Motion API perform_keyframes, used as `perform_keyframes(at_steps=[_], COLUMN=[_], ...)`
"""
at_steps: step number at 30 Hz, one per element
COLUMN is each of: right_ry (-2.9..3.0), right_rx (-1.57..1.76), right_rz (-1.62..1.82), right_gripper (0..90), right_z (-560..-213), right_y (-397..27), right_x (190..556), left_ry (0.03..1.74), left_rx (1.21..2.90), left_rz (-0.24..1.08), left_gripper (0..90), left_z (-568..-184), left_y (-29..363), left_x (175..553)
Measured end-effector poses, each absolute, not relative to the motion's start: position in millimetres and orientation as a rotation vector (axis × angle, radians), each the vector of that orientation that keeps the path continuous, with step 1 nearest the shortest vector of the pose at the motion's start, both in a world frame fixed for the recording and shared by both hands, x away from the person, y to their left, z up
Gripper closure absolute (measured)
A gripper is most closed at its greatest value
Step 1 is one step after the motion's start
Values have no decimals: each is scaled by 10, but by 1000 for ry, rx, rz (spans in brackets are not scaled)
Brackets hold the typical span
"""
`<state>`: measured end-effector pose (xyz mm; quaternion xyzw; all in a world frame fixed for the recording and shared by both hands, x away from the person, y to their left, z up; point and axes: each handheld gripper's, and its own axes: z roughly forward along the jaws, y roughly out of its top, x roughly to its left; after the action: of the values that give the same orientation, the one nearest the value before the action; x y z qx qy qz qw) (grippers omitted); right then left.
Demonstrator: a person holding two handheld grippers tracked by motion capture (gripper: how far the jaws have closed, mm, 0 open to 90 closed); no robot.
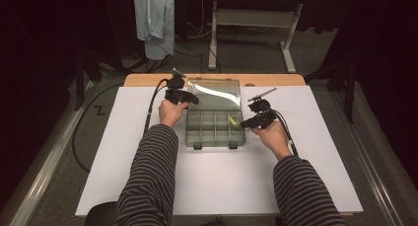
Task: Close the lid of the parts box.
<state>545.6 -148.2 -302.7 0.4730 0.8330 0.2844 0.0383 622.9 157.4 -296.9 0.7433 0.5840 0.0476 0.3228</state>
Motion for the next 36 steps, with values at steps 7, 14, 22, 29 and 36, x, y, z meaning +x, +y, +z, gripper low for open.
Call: perform_keyframes(at_steps=[7, 14, 22, 29, 36], right_ry=[2556, 2555, 2553, 2554, 2553], right_rx=[1452, 1453, 1455, 1457, 1458], right_rz=[865, 865, 862, 859, 857], right_gripper=[774, 774, 774, 774, 774], right_z=[-3023, -3023, -3021, -3019, -3018], right_y=[-1478, -1475, -1471, -1467, -1465], right_x=[5457, 5456, 5456, 5455, 5454], left_ry=[1497, 1462, 1431, 1404, 1379], left_rx=[1972, 2003, 2028, 2039, 2059], left_rz=[171, 216, 264, 297, 331], left_gripper=[505, 515, 520, 536, 552], left_z=[-2889, -2820, -2769, -2735, -2696], left_y=[1563, 1543, 1518, 1512, 1499], left_x=[6180, 6128, 6061, 6002, 5936])
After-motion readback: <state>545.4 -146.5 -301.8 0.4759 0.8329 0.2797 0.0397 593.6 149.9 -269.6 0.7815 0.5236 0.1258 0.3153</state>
